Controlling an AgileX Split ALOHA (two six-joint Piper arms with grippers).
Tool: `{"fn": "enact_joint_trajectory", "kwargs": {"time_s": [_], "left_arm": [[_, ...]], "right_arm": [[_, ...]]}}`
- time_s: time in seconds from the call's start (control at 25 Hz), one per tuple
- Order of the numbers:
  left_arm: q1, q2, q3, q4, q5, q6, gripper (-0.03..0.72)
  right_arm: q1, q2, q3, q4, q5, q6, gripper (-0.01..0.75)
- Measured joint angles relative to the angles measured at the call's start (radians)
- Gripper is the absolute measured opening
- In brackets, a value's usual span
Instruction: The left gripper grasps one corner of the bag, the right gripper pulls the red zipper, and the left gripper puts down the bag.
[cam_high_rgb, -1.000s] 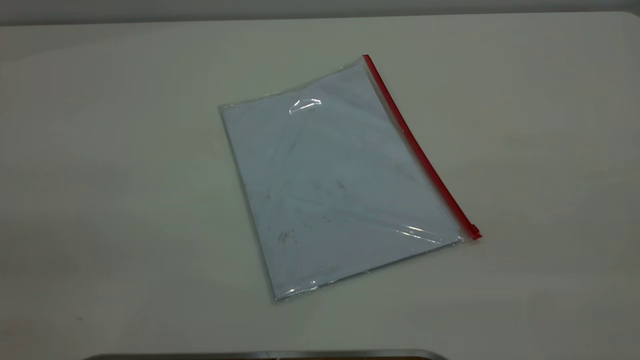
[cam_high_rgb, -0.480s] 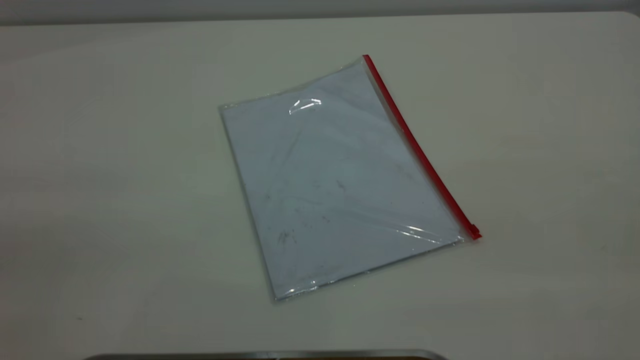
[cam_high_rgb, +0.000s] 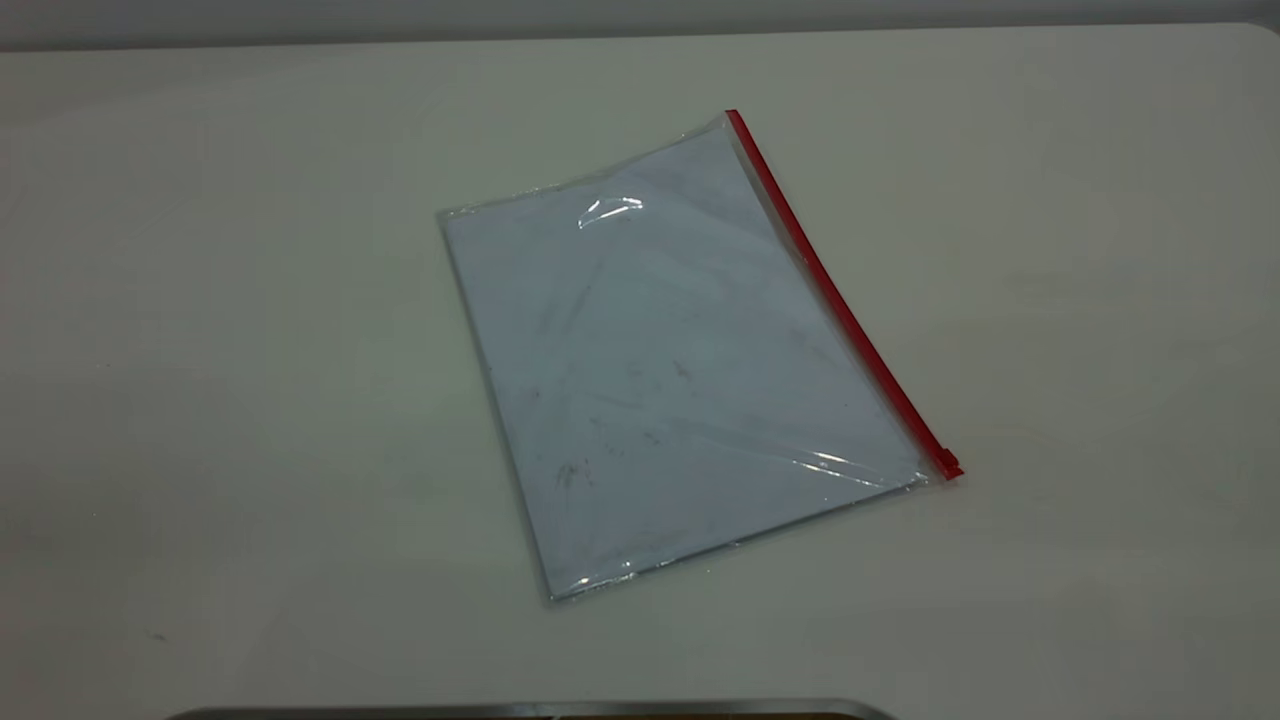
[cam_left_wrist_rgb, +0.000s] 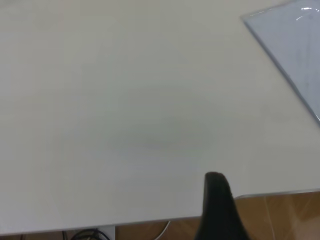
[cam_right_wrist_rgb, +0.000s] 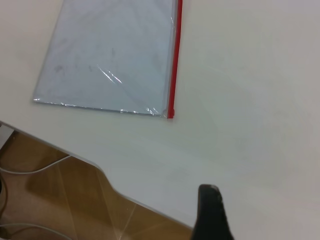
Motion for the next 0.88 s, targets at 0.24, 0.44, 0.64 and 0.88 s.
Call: {"fn": "enact_joint_trajectory", "kwargs": {"time_s": [0.24,0.44,0.64,0.88], "left_arm": [[0.000,0.000,0.000,0.000,0.000,0.001,0.565],[0.000,0.000,0.000,0.000,0.000,0.001,0.565],[0.000,0.000,0.000,0.000,0.000,0.001,0.565],[0.000,0.000,0.000,0.000,0.000,0.001,0.565]], "right_arm": [[0.000,0.000,0.000,0.000,0.000,0.000,0.574],[0.000,0.000,0.000,0.000,0.000,0.000,0.574],[0.000,0.000,0.000,0.000,0.000,0.000,0.574],[-0.009,-0.001,0.000,0.000,0.000,0.000,0.574]]}}
